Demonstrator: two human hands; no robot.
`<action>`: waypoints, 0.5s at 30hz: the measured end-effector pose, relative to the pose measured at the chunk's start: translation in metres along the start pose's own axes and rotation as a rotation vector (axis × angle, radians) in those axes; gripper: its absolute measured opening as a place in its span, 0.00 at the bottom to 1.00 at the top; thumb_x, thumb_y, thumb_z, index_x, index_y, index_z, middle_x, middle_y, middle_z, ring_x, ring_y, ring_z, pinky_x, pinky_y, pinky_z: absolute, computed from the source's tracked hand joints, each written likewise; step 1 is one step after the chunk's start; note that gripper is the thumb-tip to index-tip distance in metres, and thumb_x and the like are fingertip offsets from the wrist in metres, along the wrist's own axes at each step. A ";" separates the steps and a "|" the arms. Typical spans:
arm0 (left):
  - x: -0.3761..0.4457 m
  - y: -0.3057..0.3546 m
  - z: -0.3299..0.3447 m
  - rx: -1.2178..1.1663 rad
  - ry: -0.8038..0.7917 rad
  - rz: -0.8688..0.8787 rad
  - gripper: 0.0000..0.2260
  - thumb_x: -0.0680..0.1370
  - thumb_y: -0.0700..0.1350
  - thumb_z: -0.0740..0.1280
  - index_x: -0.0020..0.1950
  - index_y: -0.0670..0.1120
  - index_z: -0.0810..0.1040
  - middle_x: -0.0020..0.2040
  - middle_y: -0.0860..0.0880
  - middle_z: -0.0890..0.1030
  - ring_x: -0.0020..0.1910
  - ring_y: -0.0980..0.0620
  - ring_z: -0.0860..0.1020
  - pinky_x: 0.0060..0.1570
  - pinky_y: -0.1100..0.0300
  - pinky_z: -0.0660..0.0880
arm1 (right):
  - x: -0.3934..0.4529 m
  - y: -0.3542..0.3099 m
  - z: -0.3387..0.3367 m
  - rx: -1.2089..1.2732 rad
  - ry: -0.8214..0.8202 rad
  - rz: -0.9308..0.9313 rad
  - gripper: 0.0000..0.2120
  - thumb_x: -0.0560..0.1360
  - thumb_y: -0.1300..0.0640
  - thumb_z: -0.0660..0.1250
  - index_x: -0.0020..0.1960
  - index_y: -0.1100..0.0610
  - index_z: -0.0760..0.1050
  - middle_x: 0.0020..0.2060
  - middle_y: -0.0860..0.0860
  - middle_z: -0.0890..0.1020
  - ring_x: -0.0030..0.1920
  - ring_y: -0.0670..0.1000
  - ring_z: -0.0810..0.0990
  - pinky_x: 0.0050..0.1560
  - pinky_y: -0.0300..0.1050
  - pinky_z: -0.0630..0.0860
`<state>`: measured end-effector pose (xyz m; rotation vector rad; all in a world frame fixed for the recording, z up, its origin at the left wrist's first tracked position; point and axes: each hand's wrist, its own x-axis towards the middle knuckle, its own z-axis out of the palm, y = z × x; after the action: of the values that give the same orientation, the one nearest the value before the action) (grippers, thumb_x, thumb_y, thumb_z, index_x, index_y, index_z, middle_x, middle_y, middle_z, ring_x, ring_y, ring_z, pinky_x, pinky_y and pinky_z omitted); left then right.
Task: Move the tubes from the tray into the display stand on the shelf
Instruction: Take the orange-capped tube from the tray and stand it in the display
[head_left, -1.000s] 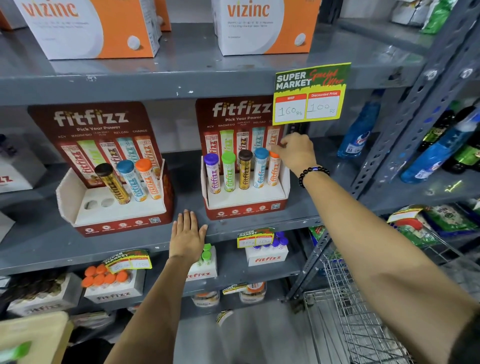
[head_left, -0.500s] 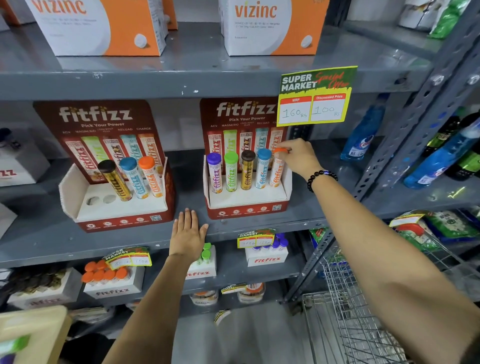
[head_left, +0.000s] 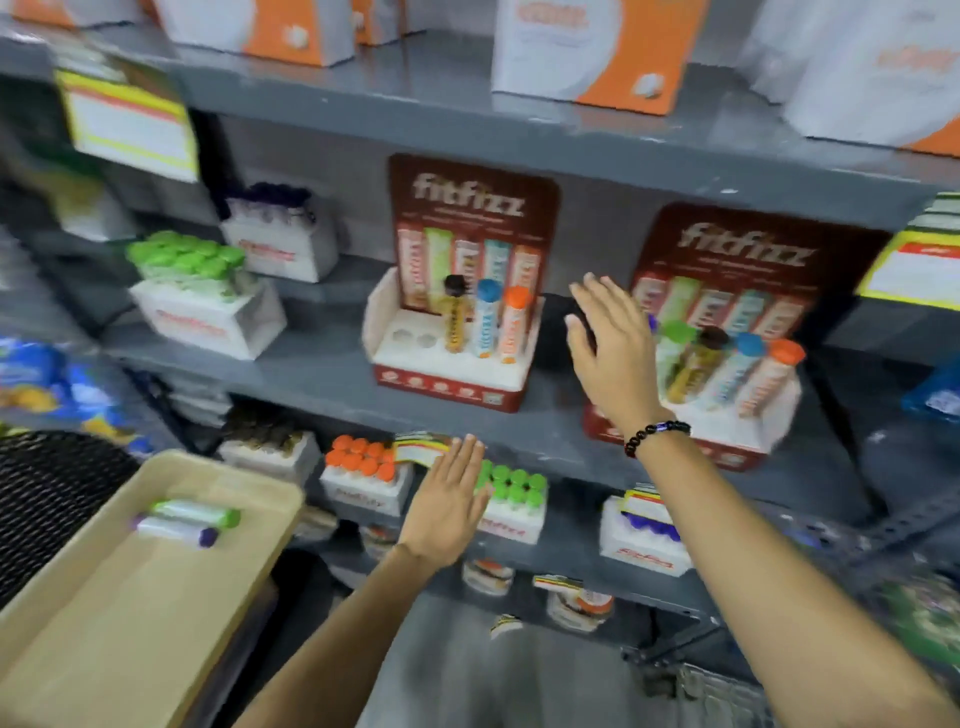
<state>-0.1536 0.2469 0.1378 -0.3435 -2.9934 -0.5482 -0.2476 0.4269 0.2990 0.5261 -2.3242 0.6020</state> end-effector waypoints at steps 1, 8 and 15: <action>-0.017 -0.015 -0.008 0.002 0.010 -0.034 0.24 0.81 0.50 0.52 0.74 0.39 0.54 0.75 0.41 0.56 0.75 0.41 0.52 0.73 0.50 0.44 | 0.001 -0.025 0.018 0.032 -0.035 -0.049 0.16 0.76 0.61 0.61 0.62 0.64 0.74 0.63 0.61 0.77 0.65 0.61 0.73 0.67 0.54 0.65; -0.127 -0.128 -0.057 0.011 0.059 -0.475 0.27 0.81 0.53 0.47 0.60 0.34 0.76 0.60 0.36 0.78 0.58 0.36 0.77 0.49 0.40 0.77 | -0.018 -0.184 0.144 0.268 -0.328 -0.260 0.15 0.75 0.64 0.63 0.61 0.65 0.75 0.60 0.62 0.78 0.62 0.61 0.76 0.65 0.55 0.69; -0.209 -0.200 -0.036 -0.001 0.083 -0.861 0.25 0.82 0.51 0.45 0.69 0.34 0.64 0.71 0.35 0.66 0.70 0.37 0.64 0.68 0.45 0.63 | -0.058 -0.286 0.256 0.338 -0.803 -0.385 0.14 0.76 0.64 0.60 0.61 0.63 0.75 0.60 0.60 0.79 0.62 0.59 0.75 0.65 0.52 0.67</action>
<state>0.0039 0.0094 0.0787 0.9834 -2.9265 -0.5771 -0.1899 0.0667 0.1664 1.5697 -2.7225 0.6759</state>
